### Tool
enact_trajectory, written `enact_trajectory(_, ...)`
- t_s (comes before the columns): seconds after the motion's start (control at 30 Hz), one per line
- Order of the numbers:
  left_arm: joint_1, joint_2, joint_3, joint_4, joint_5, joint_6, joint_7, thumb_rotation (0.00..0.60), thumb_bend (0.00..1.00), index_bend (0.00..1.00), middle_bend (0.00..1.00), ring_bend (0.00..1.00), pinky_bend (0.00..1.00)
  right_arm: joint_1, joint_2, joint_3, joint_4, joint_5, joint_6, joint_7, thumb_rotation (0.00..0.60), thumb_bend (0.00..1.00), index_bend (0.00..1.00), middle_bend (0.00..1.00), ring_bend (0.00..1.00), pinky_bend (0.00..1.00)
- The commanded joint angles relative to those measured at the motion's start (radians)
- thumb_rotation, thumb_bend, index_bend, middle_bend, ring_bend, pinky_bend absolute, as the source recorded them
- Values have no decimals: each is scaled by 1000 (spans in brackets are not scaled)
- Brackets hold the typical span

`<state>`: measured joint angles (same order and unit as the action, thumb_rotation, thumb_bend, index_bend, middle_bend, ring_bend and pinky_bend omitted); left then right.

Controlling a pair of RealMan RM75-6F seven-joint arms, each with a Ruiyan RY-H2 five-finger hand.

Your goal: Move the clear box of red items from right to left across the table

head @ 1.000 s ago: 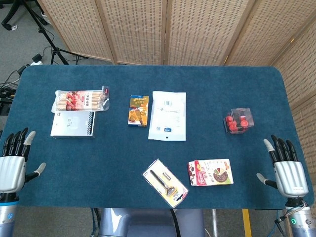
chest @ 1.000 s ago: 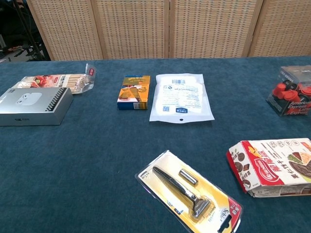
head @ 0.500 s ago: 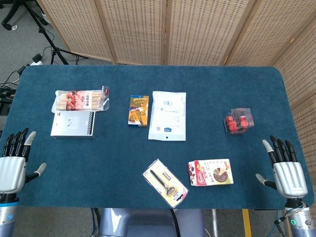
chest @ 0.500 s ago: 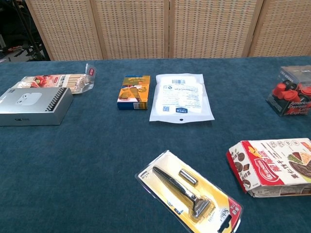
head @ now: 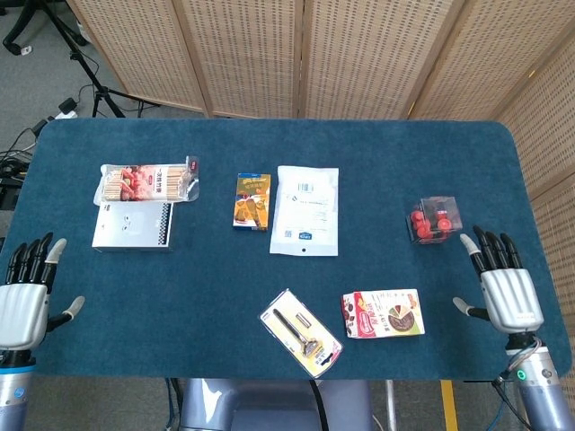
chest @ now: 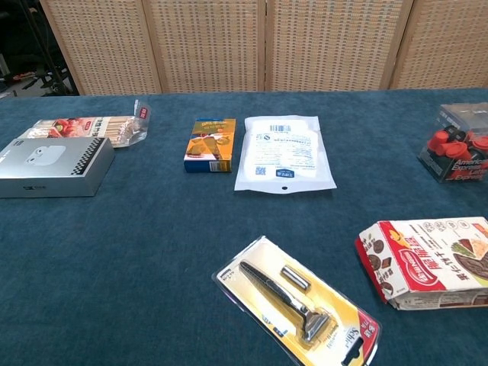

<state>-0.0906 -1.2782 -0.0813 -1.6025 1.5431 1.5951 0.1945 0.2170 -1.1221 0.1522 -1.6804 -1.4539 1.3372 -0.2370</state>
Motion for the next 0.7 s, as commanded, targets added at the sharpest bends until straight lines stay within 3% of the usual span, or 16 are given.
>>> enact_trajectory(0.03, -1, 0, -1, 1, -2, -2, -3, 600, 181, 0, 0, 0, 0, 124, 80, 80, -93, 164, -199, -83, 600, 53, 0, 0, 0, 0)
enact_trajectory(0.13, -3, -1, 0, 6, -9, -13, -7, 600, 182, 0, 0, 0, 0, 245, 108, 131, -102, 355, -388, -154, 600, 53, 0, 0, 0, 0)
enact_trajectory(0.23, -7, -3, 1, 10, -16, -24, -8, 600, 181, 0, 0, 0, 0, 327, 113, 143, -96, 504, -477, -213, 600, 53, 0, 0, 0, 0)
enact_trajectory(0.43, -7, -1, -12, 14, -38, -26, -19, 600, 181, 0, 0, 0, 0, 456, 88, 127, -22, 691, -541, -305, 600, 53, 0, 0, 0, 0)
enact_trajectory(0.7, -15, -4, -13, 26, -59, -52, -20, 600, 182, 0, 0, 0, 0, 554, 78, 91, 48, 843, -590, -338, 600, 53, 0, 0, 0, 0)
